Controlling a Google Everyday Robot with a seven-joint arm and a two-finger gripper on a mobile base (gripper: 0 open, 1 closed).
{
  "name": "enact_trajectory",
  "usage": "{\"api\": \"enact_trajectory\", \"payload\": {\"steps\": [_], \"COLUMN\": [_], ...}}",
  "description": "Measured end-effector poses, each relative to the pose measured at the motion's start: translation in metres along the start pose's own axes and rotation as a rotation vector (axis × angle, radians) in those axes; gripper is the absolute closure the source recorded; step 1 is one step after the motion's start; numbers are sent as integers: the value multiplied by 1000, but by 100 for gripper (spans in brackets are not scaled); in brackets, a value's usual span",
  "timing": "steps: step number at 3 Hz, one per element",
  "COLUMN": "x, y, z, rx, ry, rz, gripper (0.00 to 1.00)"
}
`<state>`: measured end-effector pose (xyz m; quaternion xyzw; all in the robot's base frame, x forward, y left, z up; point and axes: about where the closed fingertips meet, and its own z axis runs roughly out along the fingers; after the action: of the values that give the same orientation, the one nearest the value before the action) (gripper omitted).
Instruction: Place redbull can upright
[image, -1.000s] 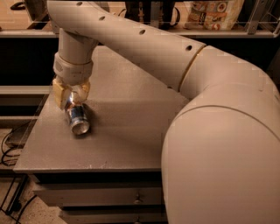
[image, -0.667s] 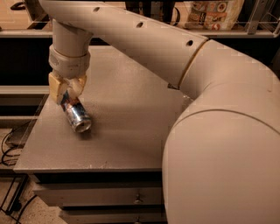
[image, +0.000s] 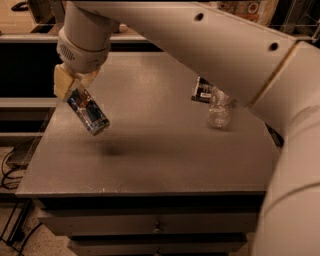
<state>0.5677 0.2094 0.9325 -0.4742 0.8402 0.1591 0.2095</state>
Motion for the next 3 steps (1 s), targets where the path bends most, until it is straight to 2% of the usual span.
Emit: {"api": "enact_trajectory", "payload": {"steps": [1, 2, 3], "x": [17, 17, 17], "y": [-3, -21, -17], "z": [-13, -22, -19], "rx": [37, 79, 66], "ry": [-122, -186, -173], "rz": [-140, -168, -180], "gripper": [100, 100, 100]}}
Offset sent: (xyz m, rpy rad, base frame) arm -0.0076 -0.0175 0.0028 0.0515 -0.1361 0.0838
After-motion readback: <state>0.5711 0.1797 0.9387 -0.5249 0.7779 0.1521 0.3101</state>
